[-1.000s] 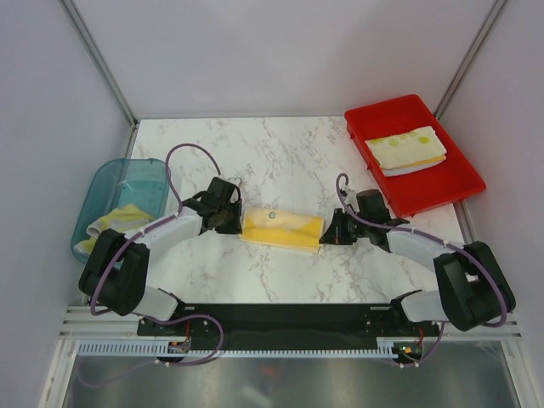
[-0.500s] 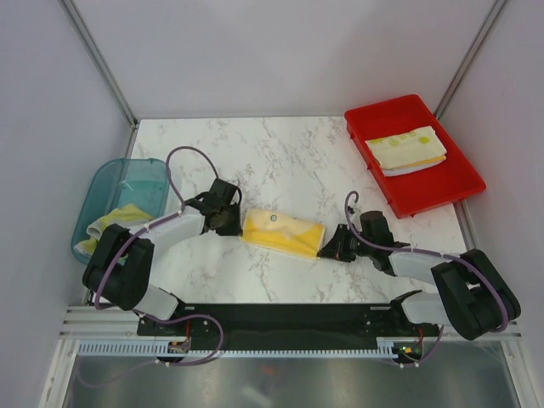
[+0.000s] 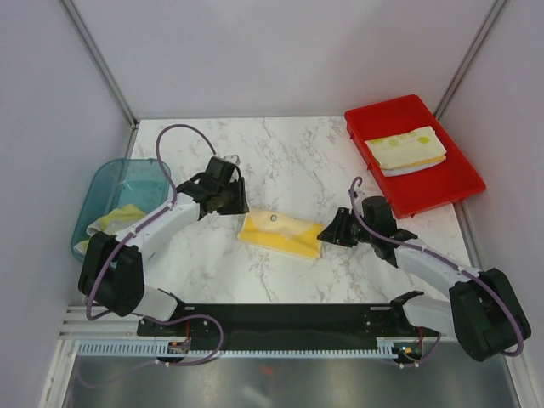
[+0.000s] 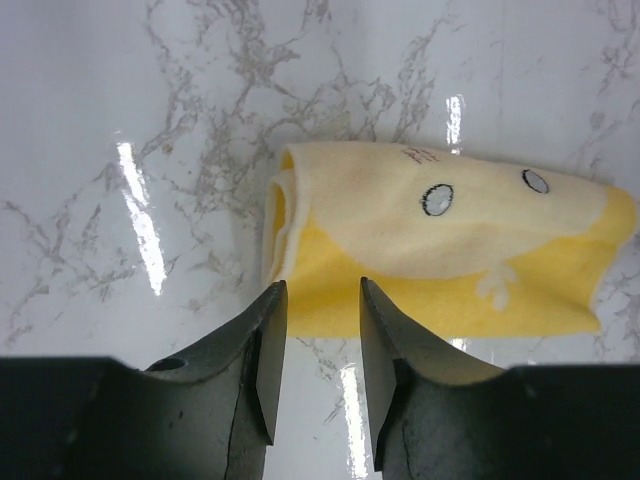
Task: Fold and stack the towels
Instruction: Fold the towel, then smooth out wrinkles on the folded towel
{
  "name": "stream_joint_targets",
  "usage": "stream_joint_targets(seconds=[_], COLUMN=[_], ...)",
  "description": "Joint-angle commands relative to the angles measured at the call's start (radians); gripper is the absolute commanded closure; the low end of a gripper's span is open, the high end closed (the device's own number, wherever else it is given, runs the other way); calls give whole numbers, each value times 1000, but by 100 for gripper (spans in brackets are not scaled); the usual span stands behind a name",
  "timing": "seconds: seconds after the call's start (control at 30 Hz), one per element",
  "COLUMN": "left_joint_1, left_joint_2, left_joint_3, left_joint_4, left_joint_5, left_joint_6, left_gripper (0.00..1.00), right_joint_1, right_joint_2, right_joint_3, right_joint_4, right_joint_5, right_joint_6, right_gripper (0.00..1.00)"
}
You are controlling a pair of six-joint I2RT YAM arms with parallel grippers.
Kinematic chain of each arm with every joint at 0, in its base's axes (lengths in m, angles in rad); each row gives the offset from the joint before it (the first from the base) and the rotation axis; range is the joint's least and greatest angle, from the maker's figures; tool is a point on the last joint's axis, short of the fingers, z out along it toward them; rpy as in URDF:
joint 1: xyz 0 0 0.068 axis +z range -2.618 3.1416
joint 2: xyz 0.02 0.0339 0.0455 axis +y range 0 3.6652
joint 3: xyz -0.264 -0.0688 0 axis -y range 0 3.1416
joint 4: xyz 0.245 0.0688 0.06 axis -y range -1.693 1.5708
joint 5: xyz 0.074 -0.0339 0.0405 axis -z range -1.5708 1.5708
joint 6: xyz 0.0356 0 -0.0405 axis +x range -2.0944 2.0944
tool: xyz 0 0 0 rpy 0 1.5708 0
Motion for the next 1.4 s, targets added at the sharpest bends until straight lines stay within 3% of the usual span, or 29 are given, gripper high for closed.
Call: stream_joint_targets(seconds=[0.0,0.07,0.23,0.47,0.73,0.93,1.2,1.37], left_joint_1=[-1,1,79,113,114,99,87,116], left_joint_2=[28,66,249,275,246,193,149,212], left_joint_3=[1,-24,-9,17,111,168,22,-22], left_joint_4=[79,156,196,204,129,81,188,194], left_joint_5=[167,213,190,193,192,251,413,295], left_joint_6=[7,5,4,-73,-90,-51,-48,-51], left_gripper=[58,59,62,64,65,64,64,64], right_joint_1=[1,3,0,-60,-75,-40,-42,-42], right_joint_2=[55,121,311,483,522,403,435,464], right_joint_3=[27,13,22,218,445,387,251,156], right_joint_4=[53,187,283,162,-40,-86,118,259], right_joint_5=[-11,-41,7,70,-41,-35,-108,-127], right_joint_6=[19,37,-42,-217,-308,-234,-128,-99], right_gripper=[65,65,65,65,64,65,66,67])
